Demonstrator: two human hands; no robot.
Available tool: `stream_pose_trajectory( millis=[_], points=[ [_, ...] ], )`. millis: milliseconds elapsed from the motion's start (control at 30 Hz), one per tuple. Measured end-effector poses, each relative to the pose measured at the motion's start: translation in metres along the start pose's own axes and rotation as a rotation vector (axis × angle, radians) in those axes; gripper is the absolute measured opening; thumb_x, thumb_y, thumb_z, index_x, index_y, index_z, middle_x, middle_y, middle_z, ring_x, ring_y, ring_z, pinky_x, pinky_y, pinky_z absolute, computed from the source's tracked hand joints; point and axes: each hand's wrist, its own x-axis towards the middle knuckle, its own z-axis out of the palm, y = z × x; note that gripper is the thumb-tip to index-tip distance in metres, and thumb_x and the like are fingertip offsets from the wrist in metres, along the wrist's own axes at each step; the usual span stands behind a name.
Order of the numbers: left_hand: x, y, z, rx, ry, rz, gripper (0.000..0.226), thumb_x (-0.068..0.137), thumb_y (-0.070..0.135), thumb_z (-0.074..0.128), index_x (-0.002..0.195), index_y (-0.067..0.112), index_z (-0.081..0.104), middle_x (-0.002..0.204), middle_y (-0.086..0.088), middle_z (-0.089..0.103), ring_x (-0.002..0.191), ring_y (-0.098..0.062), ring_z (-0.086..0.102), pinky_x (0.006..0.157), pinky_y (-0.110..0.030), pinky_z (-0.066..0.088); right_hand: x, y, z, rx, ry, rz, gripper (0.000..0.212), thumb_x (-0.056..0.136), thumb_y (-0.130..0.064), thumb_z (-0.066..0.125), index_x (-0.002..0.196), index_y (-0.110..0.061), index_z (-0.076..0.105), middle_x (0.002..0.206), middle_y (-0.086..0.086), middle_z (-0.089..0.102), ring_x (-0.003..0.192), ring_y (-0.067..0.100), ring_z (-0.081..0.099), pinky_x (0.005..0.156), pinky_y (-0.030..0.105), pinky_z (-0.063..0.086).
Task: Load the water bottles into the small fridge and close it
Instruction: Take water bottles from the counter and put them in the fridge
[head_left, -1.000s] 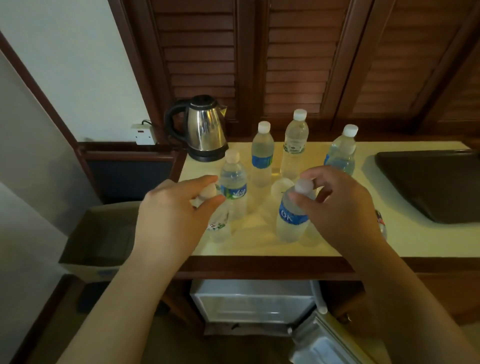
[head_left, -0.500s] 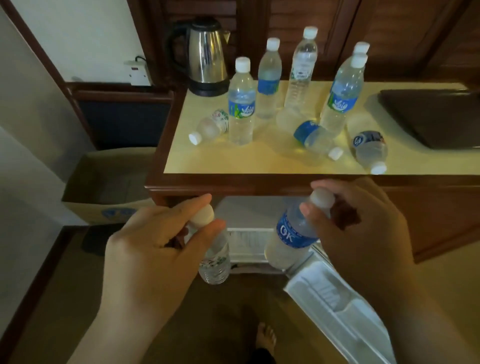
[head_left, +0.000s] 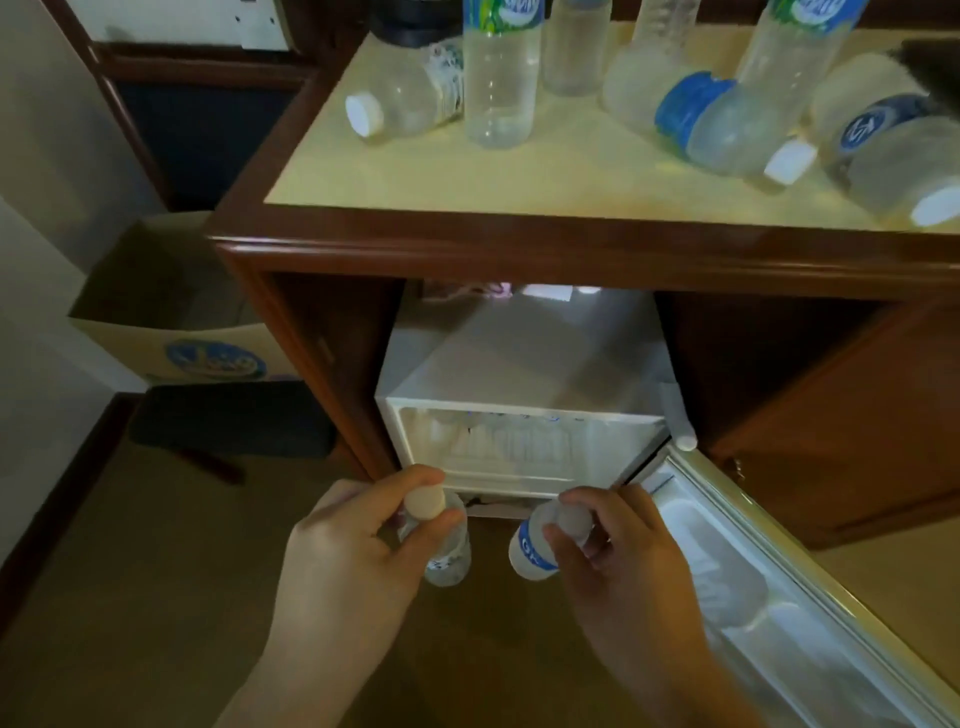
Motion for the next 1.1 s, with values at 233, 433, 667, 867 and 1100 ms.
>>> stream_pose_trajectory(
  millis=[233, 433, 667, 867, 1100],
  points=[
    [0.001, -0.074, 0.106, -0.078, 0.014, -0.049, 0.04, 0.082, 0.044, 0.079, 0.12, 0.031, 0.077, 0.109, 0.003, 0.07, 0.085, -0.005, 0.073, 0.074, -0.002, 0.053, 0.042, 0.096, 0.084, -0.086, 0.021, 0.016, 0.027, 0.093, -0.024, 0.075, 0.118, -0.027, 0.065, 0.107, -0.011, 0.049, 0.098, 0.012, 0.06, 0.082, 0.025, 0.059],
    [0.017, -0.128, 0.183, -0.109, -0.01, -0.028, 0.032, 0.085, 0.041, 0.08, 0.116, 0.04, 0.075, 0.098, 0.009, 0.067, 0.085, 0.001, 0.068, 0.076, -0.002, 0.051, 0.098, 0.179, 0.146, -0.116, 0.075, 0.134, 0.029, 0.096, -0.019, 0.066, 0.126, -0.016, 0.065, 0.116, 0.003, 0.052, 0.101, 0.025, 0.062, 0.082, 0.035, 0.056],
    [0.037, -0.186, 0.246, -0.133, -0.038, 0.022, 0.032, 0.084, 0.038, 0.082, 0.116, 0.039, 0.077, 0.093, 0.013, 0.069, 0.081, 0.006, 0.069, 0.073, 0.001, 0.048, 0.164, 0.26, 0.205, -0.109, 0.21, 0.222, 0.027, 0.099, -0.021, 0.061, 0.126, -0.02, 0.062, 0.123, -0.003, 0.048, 0.096, 0.018, 0.055, 0.091, 0.035, 0.051],
    [0.051, -0.219, 0.29, -0.14, -0.018, 0.021, 0.031, 0.083, 0.034, 0.086, 0.113, 0.037, 0.079, 0.097, 0.009, 0.071, 0.084, 0.003, 0.07, 0.074, 0.001, 0.049, 0.221, 0.298, 0.227, -0.195, 0.384, 0.209, 0.028, 0.097, -0.014, 0.062, 0.125, -0.011, 0.064, 0.13, 0.011, 0.054, 0.104, 0.028, 0.06, 0.081, 0.018, 0.03],
    [0.063, -0.239, 0.319, -0.175, 0.007, 0.012, 0.03, 0.081, 0.038, 0.084, 0.111, 0.039, 0.078, 0.098, 0.007, 0.072, 0.083, 0.001, 0.073, 0.066, -0.018, 0.061, 0.273, 0.336, 0.247, -0.28, 0.441, 0.34, 0.029, 0.103, -0.028, 0.057, 0.131, -0.021, 0.057, 0.135, 0.008, 0.056, 0.113, 0.026, 0.061, 0.08, 0.022, 0.033]
  ],
)
